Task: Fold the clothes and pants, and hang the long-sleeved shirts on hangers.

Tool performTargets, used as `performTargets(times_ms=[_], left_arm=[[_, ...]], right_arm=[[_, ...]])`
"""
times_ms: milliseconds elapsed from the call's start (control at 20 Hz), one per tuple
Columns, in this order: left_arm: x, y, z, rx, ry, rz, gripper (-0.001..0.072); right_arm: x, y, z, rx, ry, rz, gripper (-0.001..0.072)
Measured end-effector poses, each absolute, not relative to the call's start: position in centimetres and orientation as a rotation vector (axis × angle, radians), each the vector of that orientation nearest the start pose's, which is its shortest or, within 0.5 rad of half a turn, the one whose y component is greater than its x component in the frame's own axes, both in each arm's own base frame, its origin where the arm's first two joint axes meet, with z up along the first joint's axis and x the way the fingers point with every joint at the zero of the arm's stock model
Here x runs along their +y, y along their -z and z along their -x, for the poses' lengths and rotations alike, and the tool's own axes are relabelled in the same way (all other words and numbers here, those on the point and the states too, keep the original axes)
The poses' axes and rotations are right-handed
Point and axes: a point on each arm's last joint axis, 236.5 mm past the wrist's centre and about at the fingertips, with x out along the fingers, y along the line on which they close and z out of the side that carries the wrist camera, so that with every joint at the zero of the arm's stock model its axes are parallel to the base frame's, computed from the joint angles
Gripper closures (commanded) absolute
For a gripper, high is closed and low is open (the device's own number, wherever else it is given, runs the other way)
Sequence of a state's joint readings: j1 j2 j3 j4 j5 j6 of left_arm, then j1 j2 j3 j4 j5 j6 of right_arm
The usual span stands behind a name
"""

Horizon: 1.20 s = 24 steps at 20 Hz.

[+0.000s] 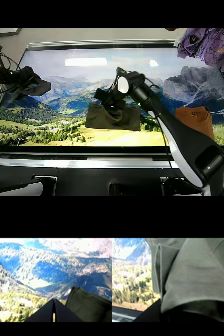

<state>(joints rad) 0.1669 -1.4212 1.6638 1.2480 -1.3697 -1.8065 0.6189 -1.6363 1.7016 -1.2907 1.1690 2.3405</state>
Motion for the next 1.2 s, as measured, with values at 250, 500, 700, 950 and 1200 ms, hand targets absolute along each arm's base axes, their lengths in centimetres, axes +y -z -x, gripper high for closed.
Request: performTargets(times_ms=[250,500,700,950,1200], left_arm=[[0.4,-13.1,-44.9,1.103,-0.036,0.538,0.0691],[0.5,-13.1,-44.9,1.103,-0.037,0.537,0.0691],[0.5,-13.0,-44.9,1.103,-0.038,0.538,0.0691],[0.6,-13.0,-44.9,1.103,-0.039,0.538,0.0691],[0.7,-13.1,-44.9,1.101,-0.042,0.54,0.069]], right_arm=[[37.0,-5.4,-38.9,1.338,-0.315,-0.578,0.0153],[37.7,-9.2,-39.0,1.263,-0.437,-0.591,0.0153],[32.9,-13.6,-40.5,1.172,-0.452,-0.584,0.0152],[17.5,-14.5,-43.2,1.148,-0.289,-0.459,0.0153],[6.6,-7.3,-41.9,1.293,-0.221,-0.582,0.0154]])
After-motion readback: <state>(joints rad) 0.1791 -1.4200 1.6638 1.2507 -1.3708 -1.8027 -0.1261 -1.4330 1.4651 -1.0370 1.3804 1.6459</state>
